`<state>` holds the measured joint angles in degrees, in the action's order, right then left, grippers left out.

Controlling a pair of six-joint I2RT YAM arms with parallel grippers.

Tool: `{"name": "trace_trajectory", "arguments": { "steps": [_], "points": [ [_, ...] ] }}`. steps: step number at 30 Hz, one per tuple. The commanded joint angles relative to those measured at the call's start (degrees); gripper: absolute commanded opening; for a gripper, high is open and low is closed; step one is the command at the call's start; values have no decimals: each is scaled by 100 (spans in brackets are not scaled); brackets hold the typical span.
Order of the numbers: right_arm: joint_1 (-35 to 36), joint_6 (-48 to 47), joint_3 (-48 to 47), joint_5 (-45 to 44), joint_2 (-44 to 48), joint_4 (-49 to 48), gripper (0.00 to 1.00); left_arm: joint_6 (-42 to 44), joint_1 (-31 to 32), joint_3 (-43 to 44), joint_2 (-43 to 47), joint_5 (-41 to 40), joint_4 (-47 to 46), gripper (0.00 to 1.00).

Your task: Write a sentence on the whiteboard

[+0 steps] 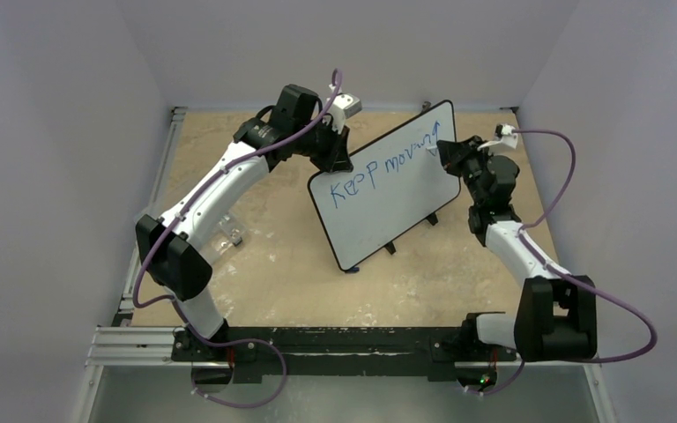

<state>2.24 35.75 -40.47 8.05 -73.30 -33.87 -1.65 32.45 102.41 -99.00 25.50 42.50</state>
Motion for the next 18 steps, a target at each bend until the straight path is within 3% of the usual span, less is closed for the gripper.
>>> {"name": "trace_trajectory", "arguments": {
  "steps": [1,8,18],
  "points": [
    [37,73,-32,236,411,4,0,798,-61,91,166,-1013,62,0],
    [34,-306,189,-153,1491,915,0,816,-58,41,279,-1174,53,0],
    [38,-359,575,-137,2284,1208,0,626,-60,99,233,-1034,63,0]
  ]
}}
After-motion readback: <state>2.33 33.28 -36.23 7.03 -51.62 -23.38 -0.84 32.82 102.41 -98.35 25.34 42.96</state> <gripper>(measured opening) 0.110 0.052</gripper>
